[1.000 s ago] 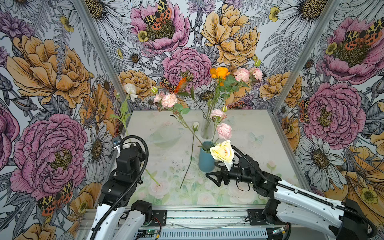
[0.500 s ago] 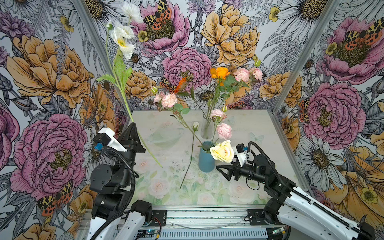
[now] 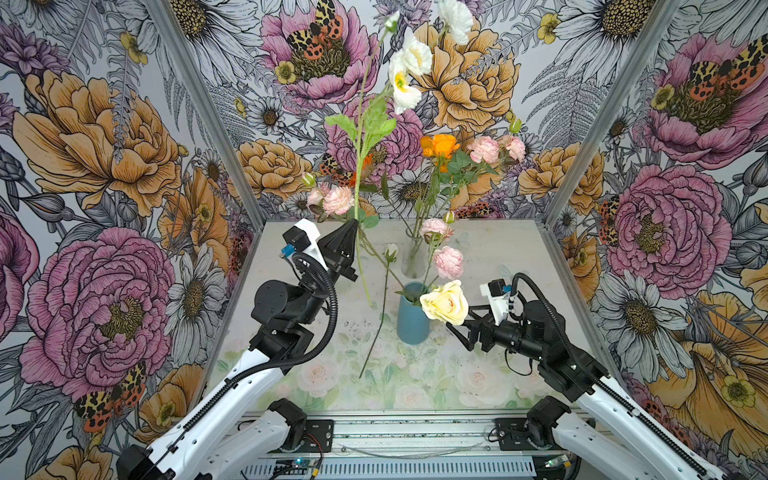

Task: Arrange the flowers into the vase
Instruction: 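Carry the white flower over the teal vase with the left gripper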

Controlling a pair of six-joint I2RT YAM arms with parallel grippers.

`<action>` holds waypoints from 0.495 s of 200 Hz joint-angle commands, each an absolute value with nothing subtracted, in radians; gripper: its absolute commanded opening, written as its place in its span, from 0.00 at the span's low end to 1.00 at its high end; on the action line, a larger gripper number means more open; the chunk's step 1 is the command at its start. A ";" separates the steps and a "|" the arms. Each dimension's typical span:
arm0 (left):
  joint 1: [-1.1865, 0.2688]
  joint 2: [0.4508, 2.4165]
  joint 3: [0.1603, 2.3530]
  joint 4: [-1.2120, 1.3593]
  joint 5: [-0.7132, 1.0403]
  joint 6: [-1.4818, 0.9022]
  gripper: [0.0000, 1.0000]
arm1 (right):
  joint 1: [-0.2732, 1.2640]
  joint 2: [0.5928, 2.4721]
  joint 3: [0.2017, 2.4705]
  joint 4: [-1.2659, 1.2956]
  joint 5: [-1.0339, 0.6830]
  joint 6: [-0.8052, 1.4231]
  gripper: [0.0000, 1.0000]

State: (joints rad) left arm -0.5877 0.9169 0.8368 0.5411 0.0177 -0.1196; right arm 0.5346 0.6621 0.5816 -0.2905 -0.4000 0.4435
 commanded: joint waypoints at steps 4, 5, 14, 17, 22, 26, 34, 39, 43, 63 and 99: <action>-0.610 0.960 0.819 0.743 0.028 -0.099 0.00 | 0.521 0.652 0.608 -0.307 -0.441 0.429 0.99; -0.612 0.962 0.818 0.749 0.029 -0.101 0.00 | 0.521 0.653 0.607 -0.307 -0.441 0.429 1.00; -0.627 0.988 0.818 0.797 0.027 -0.112 0.00 | 0.519 0.653 0.607 -0.308 -0.443 0.428 1.00; -0.633 0.996 0.816 0.811 0.025 -0.115 0.00 | 0.517 0.654 0.607 -0.307 -0.442 0.428 1.00; -0.647 1.012 0.816 0.834 0.019 -0.114 0.00 | 0.516 0.655 0.607 -0.308 -0.445 0.428 0.99; -0.656 1.023 0.816 0.848 0.012 -0.112 0.00 | 0.515 0.656 0.609 -0.308 -0.447 0.428 1.00; -0.675 1.049 0.815 0.877 0.002 -0.104 0.00 | 0.514 0.655 0.612 -0.308 -0.451 0.427 1.00; -0.683 1.066 0.816 0.897 0.000 -0.101 0.00 | 0.513 0.655 0.614 -0.307 -0.453 0.427 1.00; -0.687 1.080 0.815 0.912 0.000 -0.101 0.00 | 0.512 0.656 0.615 -0.308 -0.454 0.426 1.00; -0.699 1.143 0.809 0.985 0.000 -0.121 0.00 | 0.510 0.651 0.620 -0.311 -0.461 0.428 0.99; -0.727 1.210 0.802 1.033 0.000 -0.120 0.00 | 0.506 0.629 0.614 -0.317 -0.462 0.433 0.99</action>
